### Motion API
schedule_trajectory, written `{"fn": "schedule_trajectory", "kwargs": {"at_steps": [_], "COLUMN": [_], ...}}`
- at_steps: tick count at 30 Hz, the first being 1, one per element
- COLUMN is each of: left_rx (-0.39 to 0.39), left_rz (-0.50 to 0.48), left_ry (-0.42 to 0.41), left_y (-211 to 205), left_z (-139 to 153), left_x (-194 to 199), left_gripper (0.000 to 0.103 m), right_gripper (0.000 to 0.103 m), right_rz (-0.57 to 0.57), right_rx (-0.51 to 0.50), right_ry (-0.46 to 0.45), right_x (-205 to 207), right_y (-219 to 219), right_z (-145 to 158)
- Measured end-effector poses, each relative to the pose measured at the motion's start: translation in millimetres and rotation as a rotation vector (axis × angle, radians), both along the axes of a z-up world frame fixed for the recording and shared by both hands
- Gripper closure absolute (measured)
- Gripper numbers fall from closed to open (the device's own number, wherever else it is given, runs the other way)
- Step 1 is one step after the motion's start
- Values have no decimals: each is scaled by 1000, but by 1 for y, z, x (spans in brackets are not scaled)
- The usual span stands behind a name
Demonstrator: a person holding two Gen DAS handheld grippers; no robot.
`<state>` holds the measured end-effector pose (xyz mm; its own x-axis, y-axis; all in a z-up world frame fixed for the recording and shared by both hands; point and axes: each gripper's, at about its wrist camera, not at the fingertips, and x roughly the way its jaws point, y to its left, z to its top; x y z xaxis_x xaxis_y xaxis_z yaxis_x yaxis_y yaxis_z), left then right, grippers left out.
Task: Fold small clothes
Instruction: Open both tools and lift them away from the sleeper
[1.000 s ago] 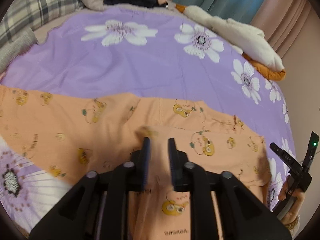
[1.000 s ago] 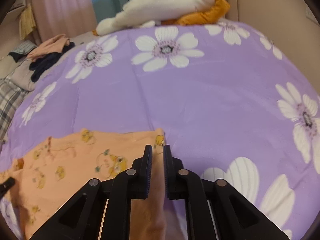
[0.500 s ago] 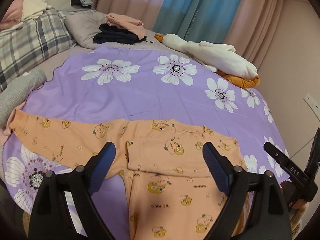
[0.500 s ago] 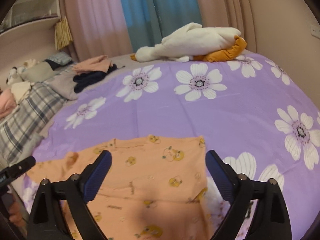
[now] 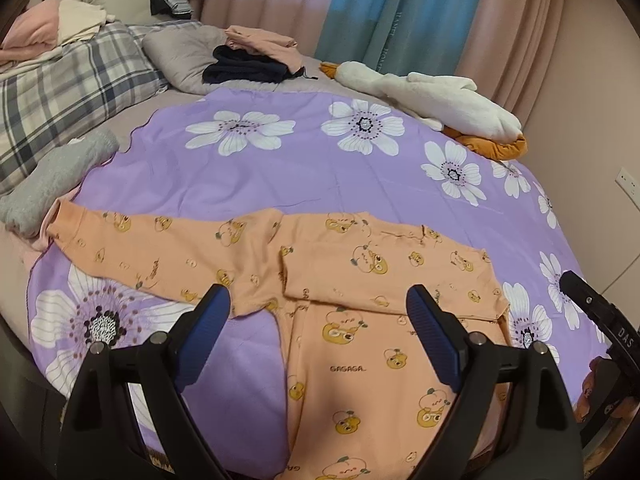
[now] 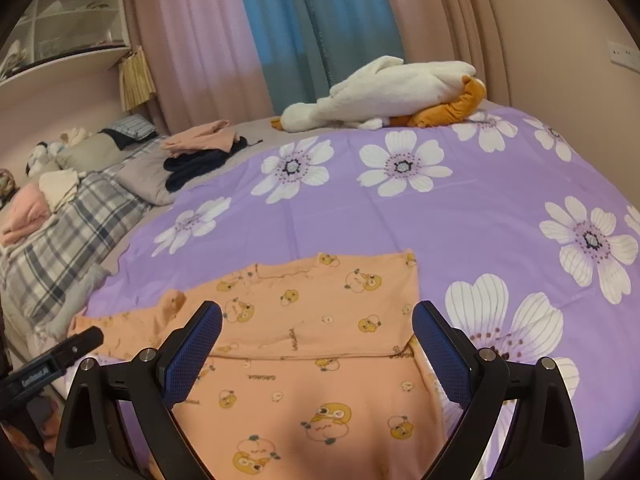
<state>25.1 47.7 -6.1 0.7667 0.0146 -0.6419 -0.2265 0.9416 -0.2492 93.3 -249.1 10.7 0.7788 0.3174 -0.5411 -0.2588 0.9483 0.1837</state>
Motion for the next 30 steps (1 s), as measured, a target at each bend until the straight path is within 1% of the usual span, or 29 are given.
{"fn": "schedule_trajectory", "kwargs": {"at_steps": [4, 12, 20, 26, 30], "left_rx": [-23, -54, -93, -124, -156], "left_rz": [16, 54, 74, 90, 128], "left_ry": [8, 41, 43, 42, 48], "left_y": [8, 21, 36, 46, 60], "left_z": [-5, -16, -21, -25, -29], "left_x": [-4, -7, -9, -12, -14], "left_gripper": [11, 11, 11, 11, 11], "right_gripper": [8, 8, 8, 8, 8], "right_rz": [1, 36, 59, 76, 90], "right_rx": [-12, -50, -78, -74, -83], "right_ry": [4, 35, 51, 64, 79], "right_x": [-5, -10, -10, -9, -7], "right_y": [3, 15, 28, 38, 45], "right_z": [-5, -15, -21, -25, -29]}}
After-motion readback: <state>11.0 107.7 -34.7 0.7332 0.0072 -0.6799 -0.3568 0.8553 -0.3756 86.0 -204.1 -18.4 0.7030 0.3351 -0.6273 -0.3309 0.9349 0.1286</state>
